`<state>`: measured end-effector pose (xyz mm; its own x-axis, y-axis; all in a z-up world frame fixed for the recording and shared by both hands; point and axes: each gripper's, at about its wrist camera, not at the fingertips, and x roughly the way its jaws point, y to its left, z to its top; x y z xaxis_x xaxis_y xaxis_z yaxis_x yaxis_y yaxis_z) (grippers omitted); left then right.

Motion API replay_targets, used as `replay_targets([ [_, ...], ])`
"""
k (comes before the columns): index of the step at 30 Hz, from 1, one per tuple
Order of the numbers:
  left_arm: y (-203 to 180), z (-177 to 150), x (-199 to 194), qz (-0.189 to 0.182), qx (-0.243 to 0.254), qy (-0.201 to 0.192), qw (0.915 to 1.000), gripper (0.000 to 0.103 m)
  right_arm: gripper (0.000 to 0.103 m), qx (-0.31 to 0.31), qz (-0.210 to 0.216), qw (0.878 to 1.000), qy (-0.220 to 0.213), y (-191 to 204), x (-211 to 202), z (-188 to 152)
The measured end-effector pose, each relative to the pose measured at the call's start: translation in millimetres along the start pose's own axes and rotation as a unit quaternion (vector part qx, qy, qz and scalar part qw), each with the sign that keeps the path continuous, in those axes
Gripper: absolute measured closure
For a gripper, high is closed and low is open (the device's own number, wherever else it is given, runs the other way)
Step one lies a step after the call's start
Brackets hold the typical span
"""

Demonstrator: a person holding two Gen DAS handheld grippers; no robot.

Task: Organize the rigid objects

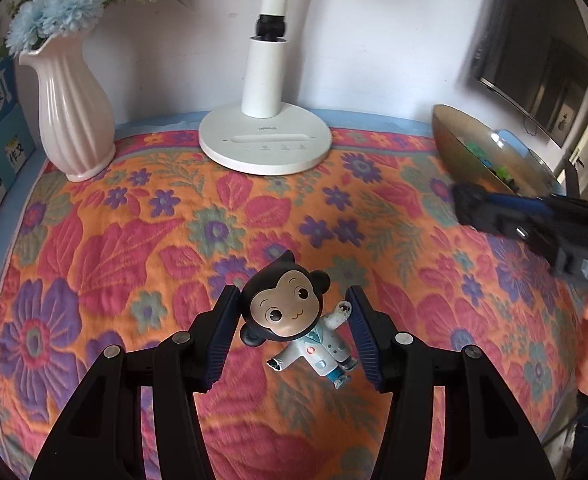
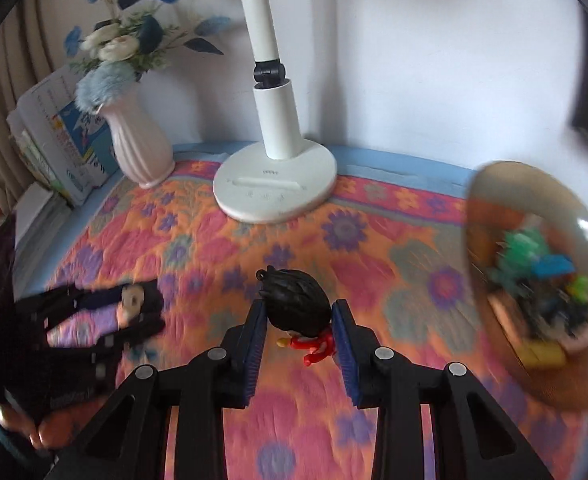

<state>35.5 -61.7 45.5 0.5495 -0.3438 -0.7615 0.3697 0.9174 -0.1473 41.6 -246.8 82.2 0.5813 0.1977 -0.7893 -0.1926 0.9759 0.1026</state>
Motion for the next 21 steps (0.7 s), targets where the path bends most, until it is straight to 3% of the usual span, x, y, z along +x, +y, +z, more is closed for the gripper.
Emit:
replay_targets([
  [4, -7, -15, 4, -0.001, -0.003, -0.001, 1.0, 0.052, 0.07, -0.039, -0.05, 0.998, 0.002, 19, -12, -41],
  [6, -5, -22, 6, -0.004, -0.007, -0.005, 1.0, 0.052, 0.07, -0.056, -0.054, 0.997, 0.007, 24, -7, -58],
  [8, 2, -28, 7, -0.011, -0.021, -0.006, 0.9997, 0.052, 0.061, -0.052, -0.048, 0.997, 0.022, 22, -3, -74],
  [9, 5, -28, 5, -0.019, -0.027, -0.009, 0.9994, 0.052, 0.048, -0.039, -0.035, 0.998, 0.029, 17, -4, -81],
  [10, 8, -28, 3, -0.021, -0.037, -0.013, 0.999, 0.052, 0.042, -0.02, -0.019, 0.999, 0.031, 12, -8, -89],
  [15, 11, -28, 5, -0.025, -0.044, -0.018, 0.9985, 0.052, 0.042, 0.09, 0.075, 0.993, 0.023, -10, -27, -115],
  [18, 9, -30, 3, -0.028, -0.039, -0.018, 0.9987, 0.052, 0.042, 0.104, 0.099, 0.989, 0.024, -5, -18, -109],
  [21, 8, -30, 4, -0.027, -0.034, -0.018, 0.9989, 0.052, 0.042, 0.085, 0.023, 0.996, 0.024, -2, -5, -97],
])
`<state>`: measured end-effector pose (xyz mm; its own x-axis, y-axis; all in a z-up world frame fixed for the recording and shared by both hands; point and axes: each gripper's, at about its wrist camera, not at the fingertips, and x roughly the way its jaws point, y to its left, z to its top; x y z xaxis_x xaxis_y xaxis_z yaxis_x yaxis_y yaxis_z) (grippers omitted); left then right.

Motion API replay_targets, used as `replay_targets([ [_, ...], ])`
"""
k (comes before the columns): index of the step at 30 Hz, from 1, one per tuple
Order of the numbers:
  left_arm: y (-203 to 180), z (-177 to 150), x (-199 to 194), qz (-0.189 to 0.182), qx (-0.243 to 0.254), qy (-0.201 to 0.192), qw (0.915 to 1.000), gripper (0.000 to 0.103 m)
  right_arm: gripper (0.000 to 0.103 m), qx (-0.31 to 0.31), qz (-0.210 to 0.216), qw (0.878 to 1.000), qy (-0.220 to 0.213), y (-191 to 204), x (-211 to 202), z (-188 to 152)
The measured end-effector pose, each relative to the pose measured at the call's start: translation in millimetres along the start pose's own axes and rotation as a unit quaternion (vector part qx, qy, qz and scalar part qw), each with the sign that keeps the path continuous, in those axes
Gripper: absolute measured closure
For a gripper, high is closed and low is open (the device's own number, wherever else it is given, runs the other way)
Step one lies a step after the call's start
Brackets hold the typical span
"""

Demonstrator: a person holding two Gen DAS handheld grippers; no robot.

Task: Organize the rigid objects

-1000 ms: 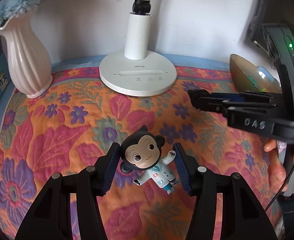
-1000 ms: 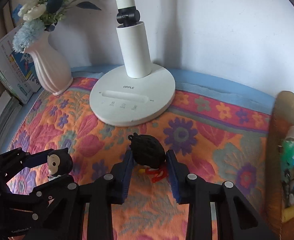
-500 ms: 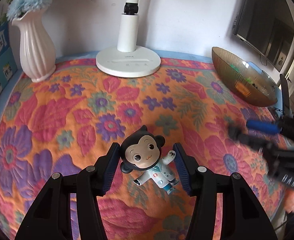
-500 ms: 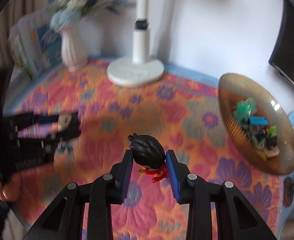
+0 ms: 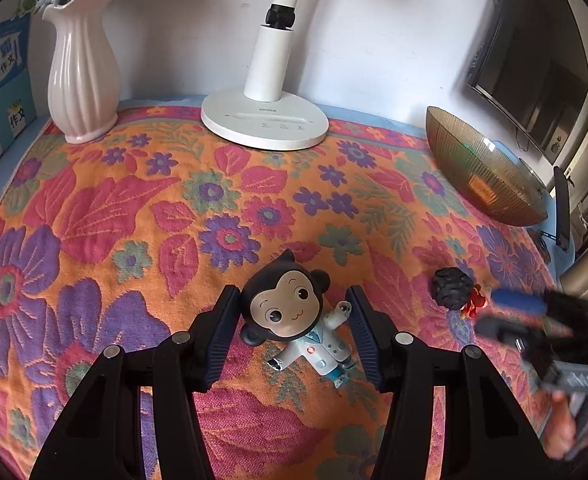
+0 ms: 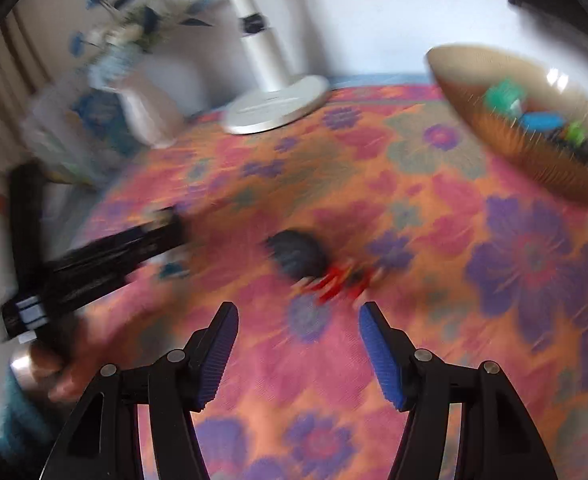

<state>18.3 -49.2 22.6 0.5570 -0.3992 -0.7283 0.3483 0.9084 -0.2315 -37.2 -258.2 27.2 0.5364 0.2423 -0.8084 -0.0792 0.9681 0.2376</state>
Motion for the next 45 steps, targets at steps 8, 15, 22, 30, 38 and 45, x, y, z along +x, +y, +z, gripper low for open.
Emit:
replay_targets([
  [8, -2, -1, 1, -0.01, 0.006, 0.0, 0.9999, 0.052, 0.035, -0.157, -0.043, 0.986, 0.024, 17, 30, 17],
  [15, -10, -1, 1, 0.003, 0.017, 0.002, 0.9998, 0.052, 0.067, -0.119, 0.013, 0.993, 0.003, 12, 24, 24],
  [22, -44, 38, -21, 0.0, 0.051, -0.029, 0.9983, 0.052, 0.072, -0.074, -0.007, 0.995, -0.068, -8, -51, 53],
  [30, -134, 121, -42, -0.05, 0.112, -0.087, 0.9887, 0.052, 0.072, -0.021, -0.083, 0.983, -0.163, -75, -149, 106],
  [38, -217, 168, 16, -0.09, 0.126, -0.052, 0.9866, 0.052, 0.072, 0.062, -0.123, 0.98, -0.145, -148, -153, 127],
  [45, -242, 160, 68, -0.09, 0.132, -0.007, 0.9872, 0.052, 0.072, 0.12, -0.102, 0.984, -0.084, -195, -98, 124],
])
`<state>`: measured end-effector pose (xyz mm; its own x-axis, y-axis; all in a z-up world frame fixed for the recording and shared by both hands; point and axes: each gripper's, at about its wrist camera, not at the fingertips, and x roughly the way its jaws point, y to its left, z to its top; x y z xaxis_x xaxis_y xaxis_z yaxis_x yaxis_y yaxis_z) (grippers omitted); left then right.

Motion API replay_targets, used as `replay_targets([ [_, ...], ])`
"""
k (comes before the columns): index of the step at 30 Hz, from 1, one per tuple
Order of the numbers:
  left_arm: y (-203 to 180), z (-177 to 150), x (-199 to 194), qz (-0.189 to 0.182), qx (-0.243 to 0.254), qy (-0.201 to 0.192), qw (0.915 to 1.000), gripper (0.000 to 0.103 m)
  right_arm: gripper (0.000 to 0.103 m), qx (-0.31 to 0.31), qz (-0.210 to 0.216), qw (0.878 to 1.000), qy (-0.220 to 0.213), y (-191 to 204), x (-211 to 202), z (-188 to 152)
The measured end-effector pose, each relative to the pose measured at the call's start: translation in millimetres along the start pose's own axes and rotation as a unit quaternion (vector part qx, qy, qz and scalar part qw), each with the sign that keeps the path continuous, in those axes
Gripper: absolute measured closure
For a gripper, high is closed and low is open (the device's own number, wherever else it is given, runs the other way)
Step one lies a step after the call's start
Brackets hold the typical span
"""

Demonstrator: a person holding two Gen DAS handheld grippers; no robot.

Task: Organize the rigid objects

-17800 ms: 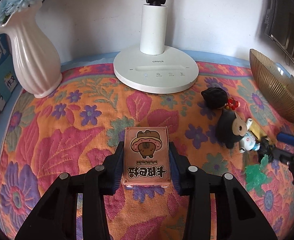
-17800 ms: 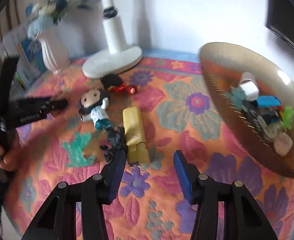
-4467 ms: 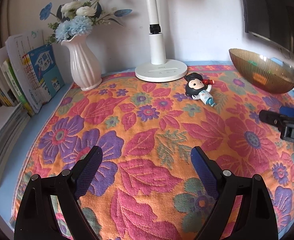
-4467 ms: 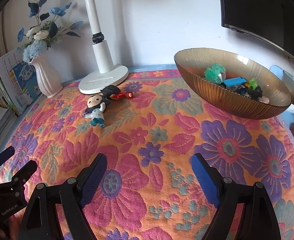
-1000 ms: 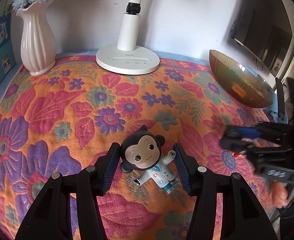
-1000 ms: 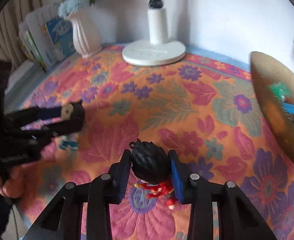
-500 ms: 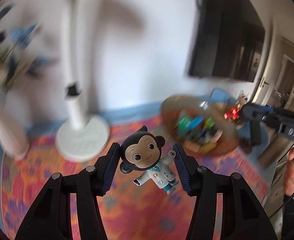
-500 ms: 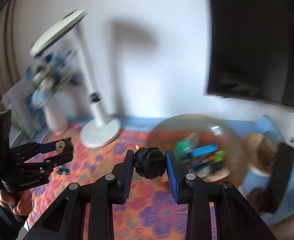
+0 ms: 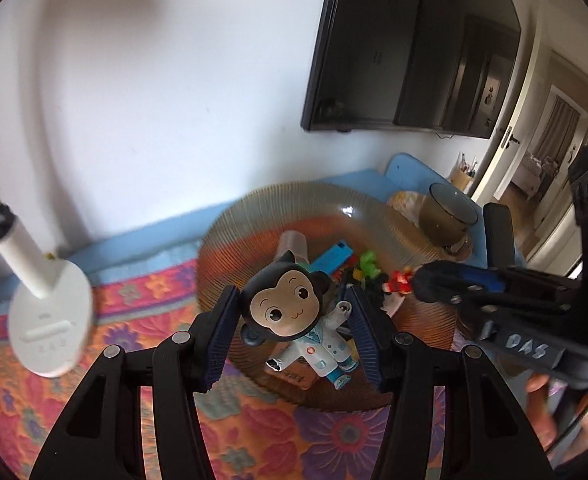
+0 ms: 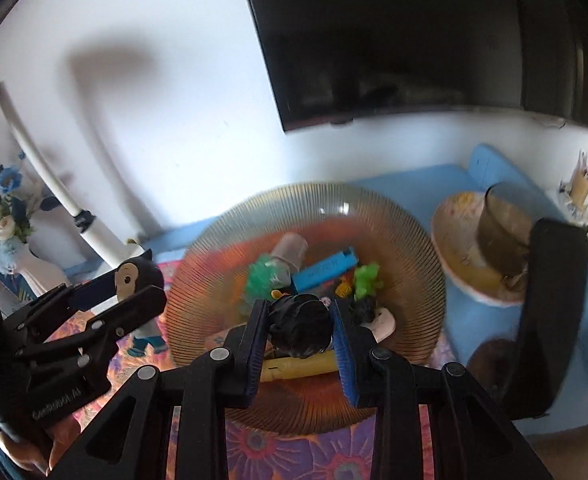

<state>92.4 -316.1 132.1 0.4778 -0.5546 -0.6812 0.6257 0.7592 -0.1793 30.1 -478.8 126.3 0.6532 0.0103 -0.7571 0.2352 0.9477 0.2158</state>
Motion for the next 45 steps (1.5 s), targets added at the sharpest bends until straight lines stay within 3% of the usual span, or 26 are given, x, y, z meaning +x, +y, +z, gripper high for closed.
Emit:
replay_targets([
  [3, 1, 0, 10, 0.007, -0.005, 0.005, 1.0, 0.051, 0.073, 0.007, 0.003, 1.0, 0.01, -4, 15, -2],
  [5, 0, 2, 7, 0.003, -0.004, -0.001, 1.0, 0.037, 0.072, 0.015, 0.005, 1.0, 0.011, -6, 20, 0],
  [6, 0, 3, 3, 0.004, -0.003, -0.007, 1.0, 0.033, 0.067, 0.019, 0.005, 1.0, 0.009, -7, 22, 1],
  [7, -1, 3, -4, 0.01, -0.002, -0.019, 0.9998, 0.03, 0.054, 0.022, 0.006, 1.0, 0.007, -8, 21, 3],
  [9, 0, 4, -20, 0.02, 0.006, -0.038, 0.999, 0.03, 0.046, 0.03, 0.011, 0.999, -0.004, -9, 14, 3],
  [15, 15, -8, -80, 0.046, -0.001, -0.069, 0.9965, 0.03, 0.046, 0.007, 0.029, 0.999, -0.023, 14, -19, -4],
  [22, 39, -36, -167, 0.08, -0.007, -0.11, 0.9907, 0.027, 0.045, -0.046, 0.052, 0.996, -0.062, 77, -76, -15],
  [27, 66, -65, -234, 0.128, -0.034, -0.144, 0.9807, 0.02, 0.041, -0.086, 0.082, 0.99, -0.08, 134, -114, -28],
  [30, 82, -103, -262, 0.218, -0.067, -0.136, 0.9642, 0.015, 0.04, -0.106, 0.1, 0.985, -0.089, 164, -130, -44],
  [31, 88, -118, -268, 0.23, -0.078, -0.136, 0.9604, 0.015, 0.039, -0.11, 0.106, 0.984, -0.091, 171, -133, -52],
  [34, 106, -155, -272, 0.241, -0.104, -0.136, 0.9554, 0.015, 0.032, -0.116, 0.119, 0.982, -0.088, 191, -127, -80],
  [37, 124, -188, -261, 0.259, -0.128, -0.125, 0.9491, 0.015, 0.032, -0.119, 0.134, 0.981, -0.07, 202, -109, -104],
  [39, 133, -205, -251, 0.244, -0.148, -0.118, 0.9512, 0.015, 0.028, -0.113, 0.162, 0.978, -0.064, 204, -97, -124],
  [40, 139, -215, -244, 0.23, -0.16, -0.113, 0.9532, 0.015, 0.021, -0.109, 0.165, 0.978, -0.064, 205, -90, -133],
  [42, 145, -222, -233, 0.228, -0.164, -0.106, 0.954, 0.015, 0.019, -0.111, 0.159, 0.979, -0.06, 209, -76, -151],
  [45, 148, -229, -215, 0.24, -0.146, -0.103, 0.9541, 0.015, 0.019, -0.137, 0.116, 0.982, -0.05, 218, -53, -166],
])
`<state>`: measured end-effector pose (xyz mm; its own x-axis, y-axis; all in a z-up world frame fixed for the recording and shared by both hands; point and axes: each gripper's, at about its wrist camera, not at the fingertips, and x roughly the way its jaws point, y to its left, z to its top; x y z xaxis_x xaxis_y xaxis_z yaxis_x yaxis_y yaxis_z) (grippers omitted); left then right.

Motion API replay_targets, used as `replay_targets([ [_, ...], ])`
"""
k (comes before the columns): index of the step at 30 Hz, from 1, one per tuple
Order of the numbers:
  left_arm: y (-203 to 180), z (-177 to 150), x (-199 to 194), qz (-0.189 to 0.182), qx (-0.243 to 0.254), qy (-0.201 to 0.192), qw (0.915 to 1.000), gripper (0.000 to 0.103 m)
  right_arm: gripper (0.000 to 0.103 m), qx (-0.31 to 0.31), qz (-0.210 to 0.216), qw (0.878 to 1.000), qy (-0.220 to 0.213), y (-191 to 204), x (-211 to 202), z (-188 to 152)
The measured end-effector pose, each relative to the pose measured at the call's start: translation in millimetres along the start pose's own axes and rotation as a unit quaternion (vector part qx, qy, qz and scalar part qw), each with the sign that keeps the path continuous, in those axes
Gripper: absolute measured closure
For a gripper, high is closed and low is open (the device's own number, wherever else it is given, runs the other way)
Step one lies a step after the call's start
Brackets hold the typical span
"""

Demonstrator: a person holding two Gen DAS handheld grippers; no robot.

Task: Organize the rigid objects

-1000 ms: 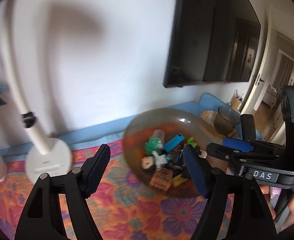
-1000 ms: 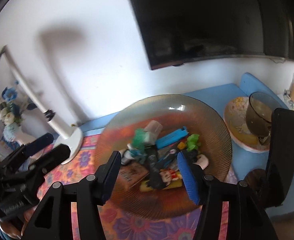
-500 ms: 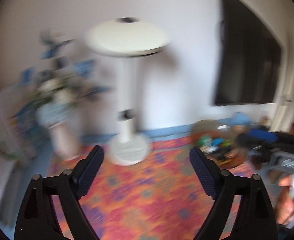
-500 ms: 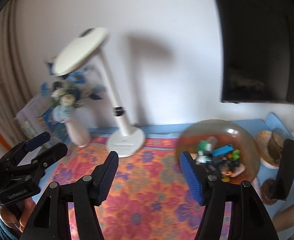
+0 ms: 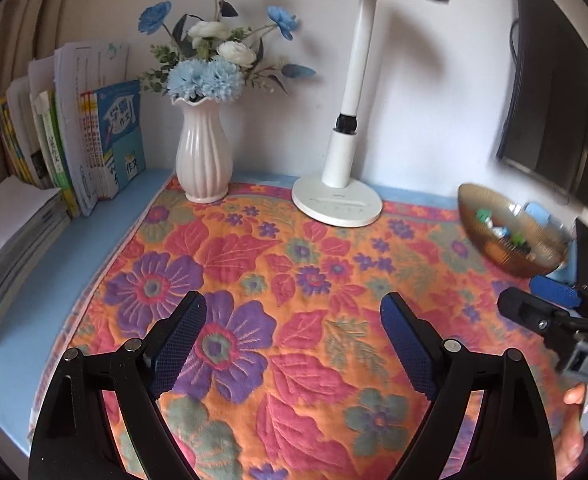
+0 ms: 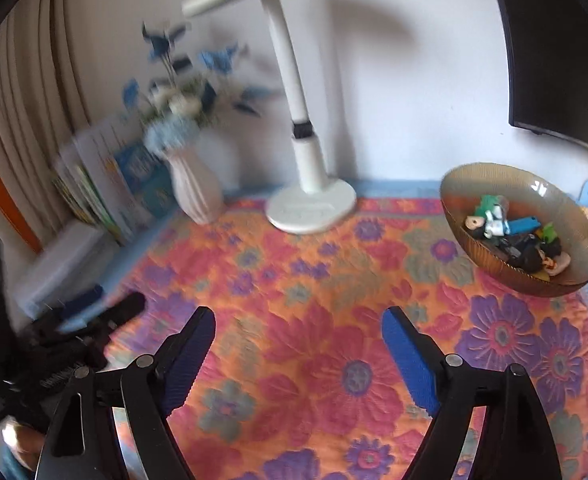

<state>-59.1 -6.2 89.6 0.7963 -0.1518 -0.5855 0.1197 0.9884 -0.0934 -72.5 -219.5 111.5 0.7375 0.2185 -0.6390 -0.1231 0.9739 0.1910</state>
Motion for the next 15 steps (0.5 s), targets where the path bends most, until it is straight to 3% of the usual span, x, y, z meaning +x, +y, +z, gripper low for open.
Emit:
replay_targets([
  [2, -3, -5, 10, -0.004, 0.012, 0.003, 0.9999, 0.015, 0.019, -0.013, -0.021, 1.0, 0.003, 1, 14, -7],
  [8, -13, -20, 26, -0.018, 0.036, 0.015, 0.9991, 0.015, 0.019, -0.016, -0.033, 0.999, 0.005, -7, 40, -26],
  [13, -4, -29, 43, -0.023, 0.009, 0.043, 0.9988, 0.014, 0.019, -0.004, -0.045, 0.999, 0.015, -20, 53, -36],
  [15, -3, -29, 40, -0.027, 0.009, 0.035, 0.999, 0.014, 0.019, -0.003, -0.05, 0.999, 0.015, -23, 55, -39],
])
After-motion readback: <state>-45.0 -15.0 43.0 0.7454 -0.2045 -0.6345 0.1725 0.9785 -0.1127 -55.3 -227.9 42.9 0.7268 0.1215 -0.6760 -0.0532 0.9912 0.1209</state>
